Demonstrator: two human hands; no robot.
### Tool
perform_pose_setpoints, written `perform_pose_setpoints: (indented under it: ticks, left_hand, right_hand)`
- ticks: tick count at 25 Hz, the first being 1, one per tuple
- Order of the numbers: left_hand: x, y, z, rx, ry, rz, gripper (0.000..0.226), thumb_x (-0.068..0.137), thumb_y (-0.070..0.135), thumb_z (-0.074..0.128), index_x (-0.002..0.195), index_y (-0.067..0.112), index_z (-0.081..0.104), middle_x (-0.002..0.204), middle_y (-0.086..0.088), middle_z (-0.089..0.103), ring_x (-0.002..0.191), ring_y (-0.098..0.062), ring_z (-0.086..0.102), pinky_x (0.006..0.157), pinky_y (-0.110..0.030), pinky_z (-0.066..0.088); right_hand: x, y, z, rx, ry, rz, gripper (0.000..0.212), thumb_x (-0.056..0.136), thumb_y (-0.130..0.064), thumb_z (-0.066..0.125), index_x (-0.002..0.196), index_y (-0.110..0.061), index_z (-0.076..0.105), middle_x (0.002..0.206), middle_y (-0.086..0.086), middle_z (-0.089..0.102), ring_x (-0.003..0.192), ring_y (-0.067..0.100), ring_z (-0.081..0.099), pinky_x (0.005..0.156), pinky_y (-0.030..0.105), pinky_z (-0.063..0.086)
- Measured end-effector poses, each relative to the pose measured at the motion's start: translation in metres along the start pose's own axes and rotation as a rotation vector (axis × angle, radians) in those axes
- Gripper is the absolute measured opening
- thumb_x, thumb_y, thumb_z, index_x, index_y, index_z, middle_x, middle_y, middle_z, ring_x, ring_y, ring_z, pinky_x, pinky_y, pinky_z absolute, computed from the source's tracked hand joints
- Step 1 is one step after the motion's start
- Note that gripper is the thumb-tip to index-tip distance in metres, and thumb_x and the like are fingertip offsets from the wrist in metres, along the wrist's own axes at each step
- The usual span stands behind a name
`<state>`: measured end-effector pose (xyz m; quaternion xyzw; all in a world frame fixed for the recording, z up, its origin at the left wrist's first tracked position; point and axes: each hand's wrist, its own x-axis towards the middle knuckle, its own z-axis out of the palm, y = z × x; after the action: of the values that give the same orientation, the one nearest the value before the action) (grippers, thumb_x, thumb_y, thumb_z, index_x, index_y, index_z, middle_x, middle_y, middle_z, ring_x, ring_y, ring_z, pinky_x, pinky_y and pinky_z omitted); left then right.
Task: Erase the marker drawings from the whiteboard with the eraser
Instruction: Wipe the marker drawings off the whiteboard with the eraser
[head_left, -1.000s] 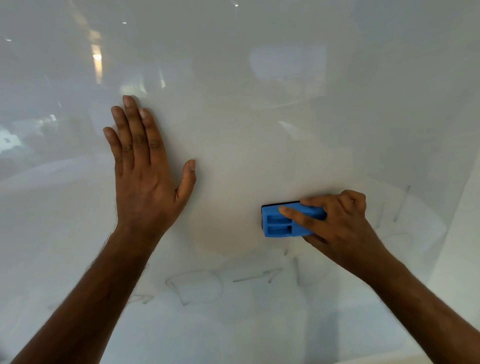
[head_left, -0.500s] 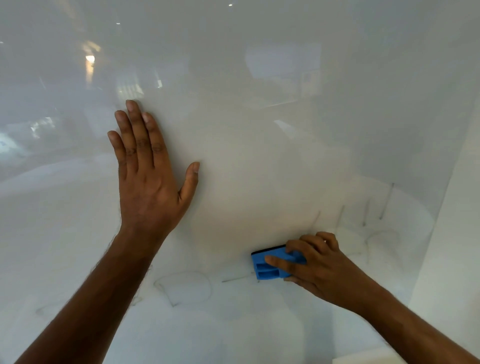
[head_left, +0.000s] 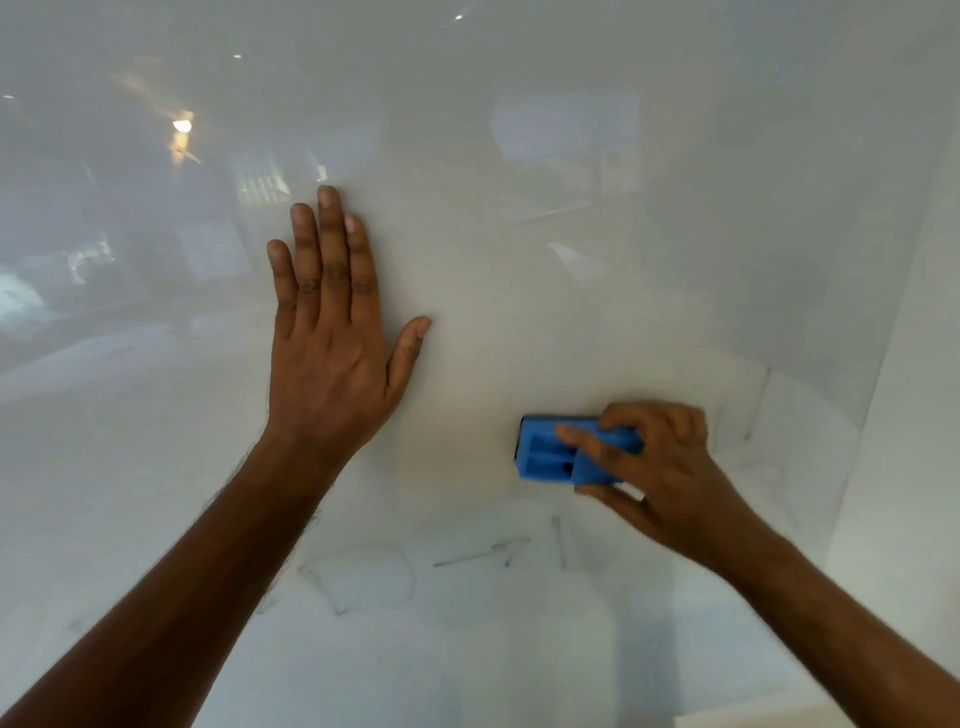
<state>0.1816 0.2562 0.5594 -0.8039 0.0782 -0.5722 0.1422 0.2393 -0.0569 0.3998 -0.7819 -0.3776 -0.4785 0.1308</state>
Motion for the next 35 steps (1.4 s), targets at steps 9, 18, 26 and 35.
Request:
perform_pose_setpoints:
  ticks: [9,18,26,35]
  left_hand:
    - [0.008,0.022,0.002,-0.027,-0.004,0.002,0.088,0.115,0.052,0.040,0.168,-0.011,0.009,0.176,-0.035,0.006,0.165,-0.051,0.003,0.136,-0.054,-0.003]
    - [0.011,0.046,0.006,-0.051,0.018,-0.049,0.088,0.113,0.049,0.043,0.167,-0.013,0.011,0.175,-0.036,0.007,0.164,-0.052,0.005,0.136,-0.053,-0.003]
    - [0.011,0.051,0.008,-0.060,0.013,-0.053,0.088,0.113,0.049,0.043,0.167,-0.012,0.010,0.175,-0.035,0.005,0.165,-0.050,0.003,0.136,-0.053,-0.004]
    - [0.010,0.054,0.007,-0.045,-0.013,-0.044,0.089,0.113,0.051,0.041,0.167,-0.012,0.008,0.175,-0.036,0.003,0.165,-0.051,0.002,0.137,-0.055,-0.001]
  right_hand:
    - [-0.036,0.030,-0.004,-0.084,-0.052,-0.108,0.053,0.107,-0.052,0.047,0.157,-0.041,0.037,0.130,0.001,0.052,0.114,0.025,0.053,0.093,0.047,0.038]
    - [-0.019,0.060,-0.027,-0.053,0.010,0.060,0.061,0.103,-0.057,0.049,0.159,-0.038,0.034,0.132,0.005,0.046,0.118,0.029,0.049,0.103,0.042,0.030]
    - [-0.071,0.080,-0.021,-0.153,-0.121,-0.139,0.053,0.108,-0.049,0.044,0.160,-0.040,0.033,0.133,0.005,0.053,0.118,0.029,0.052,0.096,0.050,0.039]
    - [-0.026,0.099,-0.060,-0.116,0.076,0.193,0.058,0.100,-0.050,0.053,0.154,-0.032,0.043,0.135,0.011,0.051,0.121,0.034,0.049,0.102,0.044,0.029]
